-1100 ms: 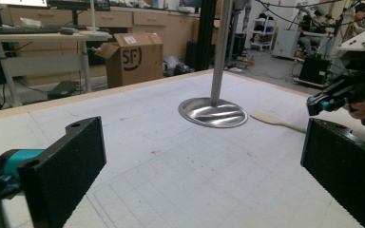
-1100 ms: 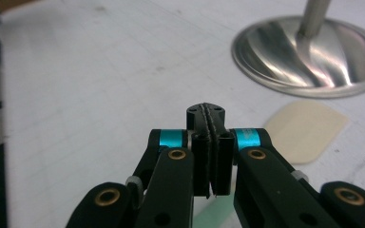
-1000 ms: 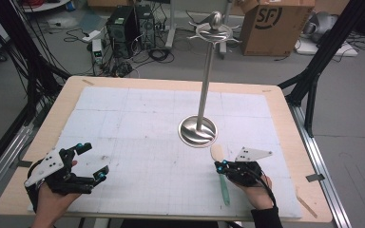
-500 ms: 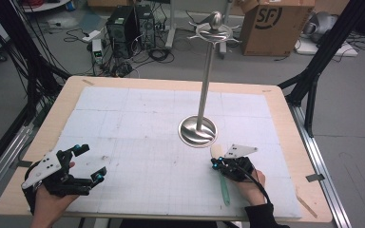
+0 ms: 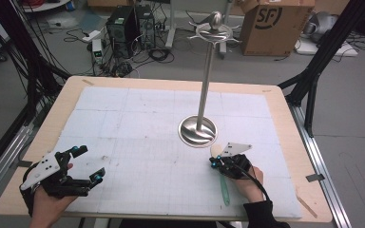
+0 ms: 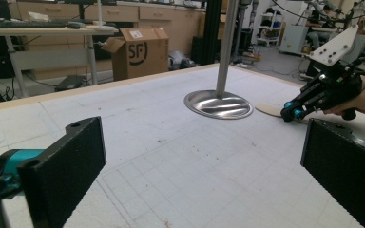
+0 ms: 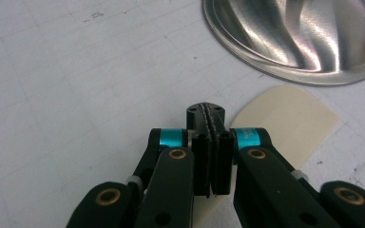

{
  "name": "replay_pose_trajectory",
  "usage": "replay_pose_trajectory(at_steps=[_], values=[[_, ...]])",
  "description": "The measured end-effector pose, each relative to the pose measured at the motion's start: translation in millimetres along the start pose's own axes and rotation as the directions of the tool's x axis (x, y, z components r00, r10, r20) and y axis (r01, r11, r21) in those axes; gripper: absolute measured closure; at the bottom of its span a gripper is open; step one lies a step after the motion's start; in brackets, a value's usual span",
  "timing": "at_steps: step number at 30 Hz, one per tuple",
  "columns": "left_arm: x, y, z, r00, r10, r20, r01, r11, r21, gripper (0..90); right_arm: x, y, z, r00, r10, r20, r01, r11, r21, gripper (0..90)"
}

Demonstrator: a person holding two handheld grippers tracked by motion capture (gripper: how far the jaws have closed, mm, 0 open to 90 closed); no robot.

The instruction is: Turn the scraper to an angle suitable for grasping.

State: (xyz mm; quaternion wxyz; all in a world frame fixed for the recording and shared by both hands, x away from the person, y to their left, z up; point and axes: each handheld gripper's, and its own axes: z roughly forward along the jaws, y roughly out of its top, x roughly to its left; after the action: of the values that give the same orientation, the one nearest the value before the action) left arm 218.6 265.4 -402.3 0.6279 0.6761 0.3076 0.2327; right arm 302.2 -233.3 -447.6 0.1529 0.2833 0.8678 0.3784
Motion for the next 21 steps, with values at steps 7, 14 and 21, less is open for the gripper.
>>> replay_pose_trajectory(at_steps=[7,14,21], values=[[-0.1,1.8,-3.5,1.0000,0.000,-0.003,0.000,0.9999,-0.013,1.7,-2.2,-3.5,-3.5,0.9998,0.019,0.005,-0.019,1.000,0.000,89.5],[0.6,1.8,-3.7,1.0000,0.000,-0.002,0.000,0.9999,-0.011,1.6,-7.7,-9.0,-8.0,0.9994,0.033,0.007,-0.033,0.999,-0.008,89.5],[0.3,1.7,-2.0,1.0000,0.002,0.001,-0.002,1.0000,-0.007,1.7,-18.5,-25.1,-23.0,0.9961,0.086,0.021,-0.085,0.996,-0.024,89.5]])
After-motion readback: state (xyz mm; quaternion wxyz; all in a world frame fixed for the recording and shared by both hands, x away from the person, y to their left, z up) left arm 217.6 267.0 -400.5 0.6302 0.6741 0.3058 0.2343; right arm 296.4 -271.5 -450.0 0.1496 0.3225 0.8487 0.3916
